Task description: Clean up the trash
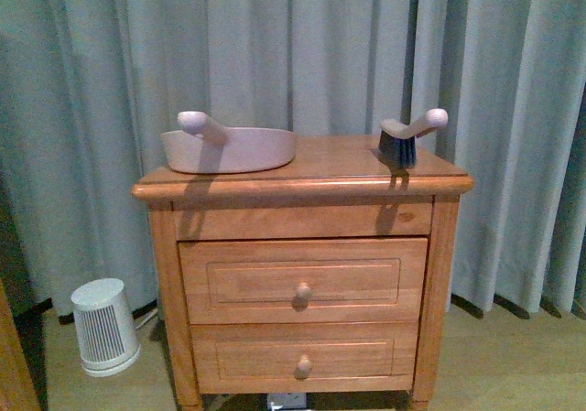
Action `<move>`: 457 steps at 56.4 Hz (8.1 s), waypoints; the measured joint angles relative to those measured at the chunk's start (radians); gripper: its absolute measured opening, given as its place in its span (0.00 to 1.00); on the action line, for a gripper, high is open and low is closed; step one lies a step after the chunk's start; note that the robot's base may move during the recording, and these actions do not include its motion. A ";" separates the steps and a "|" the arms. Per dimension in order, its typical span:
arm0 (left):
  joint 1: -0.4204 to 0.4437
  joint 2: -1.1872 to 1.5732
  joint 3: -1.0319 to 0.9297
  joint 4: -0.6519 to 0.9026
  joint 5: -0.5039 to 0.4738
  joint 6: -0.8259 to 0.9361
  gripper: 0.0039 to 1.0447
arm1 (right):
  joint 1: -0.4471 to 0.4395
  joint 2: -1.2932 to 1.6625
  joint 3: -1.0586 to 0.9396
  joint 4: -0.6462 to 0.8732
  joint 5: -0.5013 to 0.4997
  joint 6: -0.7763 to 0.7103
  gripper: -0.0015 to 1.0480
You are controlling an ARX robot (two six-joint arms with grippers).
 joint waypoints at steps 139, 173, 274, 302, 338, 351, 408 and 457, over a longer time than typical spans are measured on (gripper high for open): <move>-0.034 0.240 0.112 -0.108 0.056 -0.080 0.93 | 0.000 0.000 0.000 0.000 0.000 0.000 0.93; -0.327 1.395 1.125 -0.291 -0.178 0.092 0.93 | 0.000 0.000 0.000 0.000 0.000 0.000 0.93; -0.385 1.918 1.326 -0.280 -0.286 -0.032 0.41 | 0.000 0.000 0.000 0.000 0.000 0.000 0.93; -0.379 1.835 1.279 -0.165 -0.286 -0.047 0.27 | 0.000 0.000 0.000 0.000 0.000 0.000 0.93; -0.389 1.146 0.667 0.729 -0.347 0.047 0.27 | 0.000 0.000 0.000 0.000 0.000 0.000 0.93; -0.453 0.838 0.476 0.713 -0.317 0.086 0.27 | 0.000 0.000 0.000 0.000 0.000 0.000 0.93; -0.387 0.241 0.182 0.333 -0.303 0.080 0.27 | 0.275 0.935 0.572 -0.048 0.447 0.144 0.93; -0.387 0.241 0.182 0.333 -0.303 0.080 0.27 | 0.401 1.917 1.423 -0.476 0.213 0.559 0.93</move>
